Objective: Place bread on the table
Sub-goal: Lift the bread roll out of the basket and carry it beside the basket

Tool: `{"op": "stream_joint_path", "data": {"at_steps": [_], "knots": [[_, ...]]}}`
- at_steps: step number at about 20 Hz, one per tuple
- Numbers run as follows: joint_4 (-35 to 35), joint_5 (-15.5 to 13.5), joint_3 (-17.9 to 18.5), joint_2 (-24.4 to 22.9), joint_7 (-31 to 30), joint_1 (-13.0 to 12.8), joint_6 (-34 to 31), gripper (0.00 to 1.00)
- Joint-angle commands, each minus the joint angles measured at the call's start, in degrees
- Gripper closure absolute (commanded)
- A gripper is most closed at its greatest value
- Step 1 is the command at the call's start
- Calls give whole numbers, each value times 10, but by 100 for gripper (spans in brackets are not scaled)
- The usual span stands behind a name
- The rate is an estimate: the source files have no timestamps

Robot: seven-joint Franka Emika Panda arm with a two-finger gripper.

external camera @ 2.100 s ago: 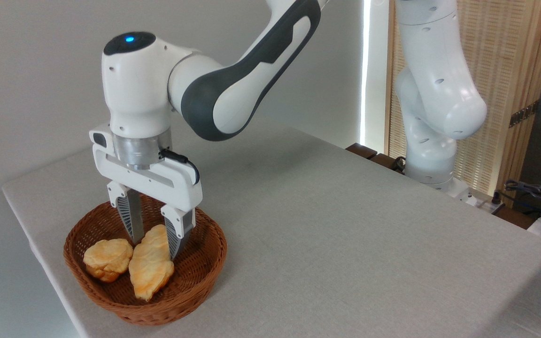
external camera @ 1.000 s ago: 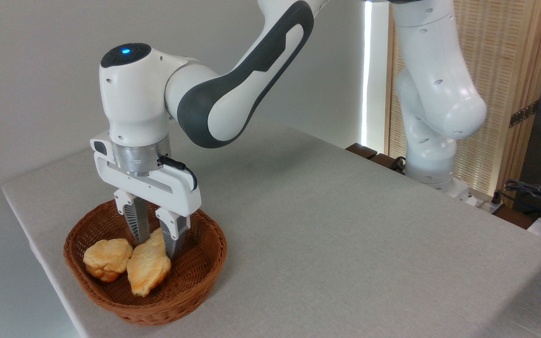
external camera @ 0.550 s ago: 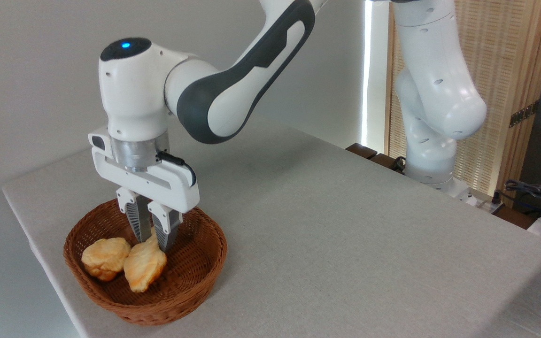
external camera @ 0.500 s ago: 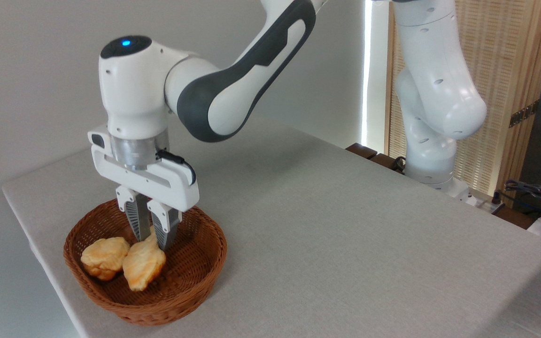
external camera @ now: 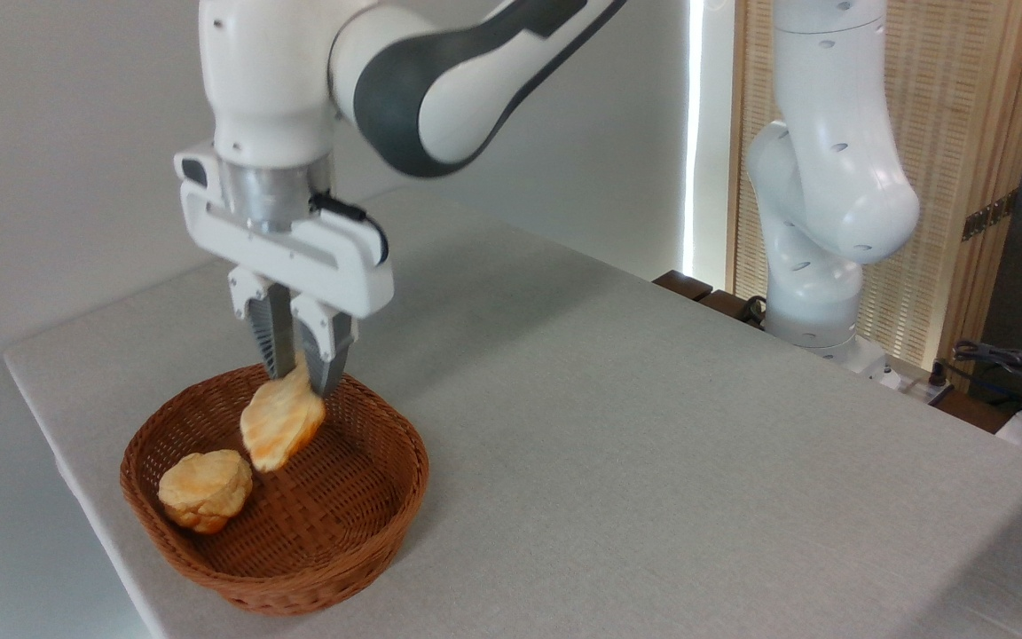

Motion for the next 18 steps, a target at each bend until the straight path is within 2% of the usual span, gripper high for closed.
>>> {"op": "stream_joint_path", "data": {"at_steps": [1, 3, 4, 8, 9, 12, 16, 18], "knots": [[-7, -2, 0, -30, 30, -4, -61, 55], [-9, -2, 0, -39, 49, -4, -85, 52], [-16, -2, -4, -47, 57, -5, -96, 47], [-58, -1, -17, -76, 86, -5, -101, 47], [-65, 4, -20, -80, 91, -5, -101, 47], [-100, 45, -40, -96, 110, -5, -106, 46], [-132, 55, -53, -108, 141, -5, -124, 46], [-135, 56, -53, -109, 166, -5, -153, 46]]}}
